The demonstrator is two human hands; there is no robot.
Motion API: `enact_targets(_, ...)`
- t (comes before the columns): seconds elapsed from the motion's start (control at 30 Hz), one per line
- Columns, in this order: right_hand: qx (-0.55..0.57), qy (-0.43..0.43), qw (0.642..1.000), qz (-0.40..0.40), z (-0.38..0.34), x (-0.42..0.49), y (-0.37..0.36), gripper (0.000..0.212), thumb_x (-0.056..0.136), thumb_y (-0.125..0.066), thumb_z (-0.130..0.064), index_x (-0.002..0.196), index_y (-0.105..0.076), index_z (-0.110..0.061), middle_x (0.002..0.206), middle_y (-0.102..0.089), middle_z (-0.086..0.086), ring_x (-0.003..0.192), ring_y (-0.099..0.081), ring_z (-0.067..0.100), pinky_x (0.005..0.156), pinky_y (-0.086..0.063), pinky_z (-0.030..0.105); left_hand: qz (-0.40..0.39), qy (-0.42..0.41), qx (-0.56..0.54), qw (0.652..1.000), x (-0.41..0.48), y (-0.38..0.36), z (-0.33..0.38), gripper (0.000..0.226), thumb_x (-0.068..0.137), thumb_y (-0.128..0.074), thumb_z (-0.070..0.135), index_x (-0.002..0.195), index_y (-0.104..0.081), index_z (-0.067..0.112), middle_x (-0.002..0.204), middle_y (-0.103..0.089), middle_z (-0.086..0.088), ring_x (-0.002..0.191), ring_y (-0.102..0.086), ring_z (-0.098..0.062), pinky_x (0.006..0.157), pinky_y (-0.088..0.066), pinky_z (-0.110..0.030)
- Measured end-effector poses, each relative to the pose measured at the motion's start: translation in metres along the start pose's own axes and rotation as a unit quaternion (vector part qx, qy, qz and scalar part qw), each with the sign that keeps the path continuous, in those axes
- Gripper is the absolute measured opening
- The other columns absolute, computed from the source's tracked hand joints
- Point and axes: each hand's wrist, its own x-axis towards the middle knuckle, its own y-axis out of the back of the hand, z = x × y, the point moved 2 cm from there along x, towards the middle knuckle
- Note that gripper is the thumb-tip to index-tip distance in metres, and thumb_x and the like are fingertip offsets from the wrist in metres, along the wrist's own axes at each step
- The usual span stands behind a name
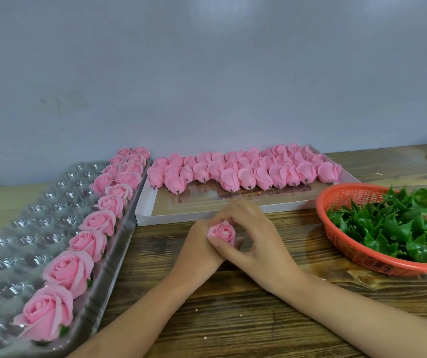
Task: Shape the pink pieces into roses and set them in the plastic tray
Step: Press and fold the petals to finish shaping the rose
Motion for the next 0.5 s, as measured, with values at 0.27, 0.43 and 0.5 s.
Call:
enact_targets(0.27,0.0,-0.011,1.0,-0.013,-0.001,0.0,0.0,0.016,0.089,-0.071,-0.027,0.102,-0.065,-0.021,0.102,-0.058,-0.009,0.102,-0.053,0.009,0.085,-0.041,0.019,-0.01,0.054,-0.078,0.995,-0.003,0.007,0.001,0.029,0.085,-0.066,0.007,0.079,-0.056,0.033,0.077,-0.059,0.013,0.074,-0.058,0.012,0.067,-0.043,-0.007)
enact_targets(0.43,0.025,-0.021,0.999,0.032,0.001,0.0,0.003,0.024,0.084,-0.076,-0.015,0.103,-0.062,-0.018,0.096,-0.056,-0.007,0.087,-0.053,0.006,0.075,-0.038,0.011,0.005,0.102,-0.156,0.982,-0.001,0.013,0.004,0.011,0.086,-0.068,0.015,0.079,-0.066,0.007,0.083,-0.067,-0.014,0.083,-0.064,-0.02,0.076,-0.05,-0.025)
enact_targets(0.5,0.024,-0.027,0.999,0.017,0.002,0.0,0.0,0.024,0.084,-0.077,-0.014,0.103,-0.061,-0.018,0.094,-0.056,-0.005,0.085,-0.053,0.006,0.073,-0.039,0.012,0.004,0.1,-0.144,0.984,-0.002,0.012,0.005,0.012,0.088,-0.065,0.011,0.081,-0.065,0.002,0.082,-0.066,-0.016,0.083,-0.064,-0.026,0.077,-0.052,-0.031)
